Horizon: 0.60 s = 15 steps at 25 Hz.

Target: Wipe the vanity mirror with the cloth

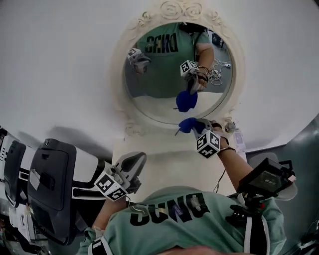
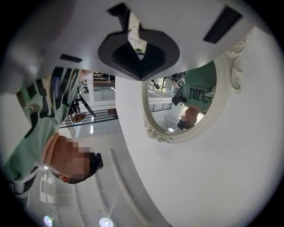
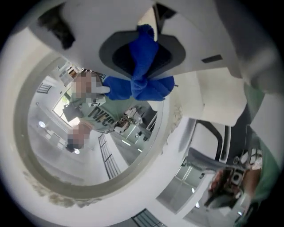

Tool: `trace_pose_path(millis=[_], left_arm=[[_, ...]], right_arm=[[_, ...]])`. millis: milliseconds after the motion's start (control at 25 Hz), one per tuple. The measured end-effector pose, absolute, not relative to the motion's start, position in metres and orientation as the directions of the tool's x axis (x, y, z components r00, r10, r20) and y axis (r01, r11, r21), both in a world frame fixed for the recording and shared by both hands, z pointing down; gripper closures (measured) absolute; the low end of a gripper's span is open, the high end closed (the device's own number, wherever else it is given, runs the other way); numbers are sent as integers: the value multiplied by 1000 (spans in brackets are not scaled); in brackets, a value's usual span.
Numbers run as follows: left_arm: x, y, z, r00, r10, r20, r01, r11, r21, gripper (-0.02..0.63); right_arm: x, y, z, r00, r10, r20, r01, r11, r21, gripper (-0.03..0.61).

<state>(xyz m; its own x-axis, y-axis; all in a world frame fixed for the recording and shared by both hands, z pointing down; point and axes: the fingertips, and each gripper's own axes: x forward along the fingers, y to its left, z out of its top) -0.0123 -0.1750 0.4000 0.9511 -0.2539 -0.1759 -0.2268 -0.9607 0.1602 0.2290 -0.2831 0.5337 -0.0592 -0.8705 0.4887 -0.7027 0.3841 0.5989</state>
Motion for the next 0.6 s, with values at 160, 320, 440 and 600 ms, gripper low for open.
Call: trace_pose_path(millis=[160, 320, 440, 600], left_arm=[[-4, -178, 380, 947, -246, -208, -230, -968, 99, 604], [11, -176, 368, 948, -233, -217, -223, -972, 67, 604], [22, -172, 371, 953, -219, -212, -211, -976, 61, 604], [27, -165, 387, 958, -224, -181, -214, -974, 77, 604]], right_arm=[[235, -231, 475, -155, -911, 383, -811, 338, 477, 529], [236, -177, 448, -228, -922, 312, -871, 336, 357, 529], [238, -152, 449, -268, -924, 272, -917, 331, 221, 529], [228, -132, 467, -334, -912, 238, -938, 347, 14, 529]])
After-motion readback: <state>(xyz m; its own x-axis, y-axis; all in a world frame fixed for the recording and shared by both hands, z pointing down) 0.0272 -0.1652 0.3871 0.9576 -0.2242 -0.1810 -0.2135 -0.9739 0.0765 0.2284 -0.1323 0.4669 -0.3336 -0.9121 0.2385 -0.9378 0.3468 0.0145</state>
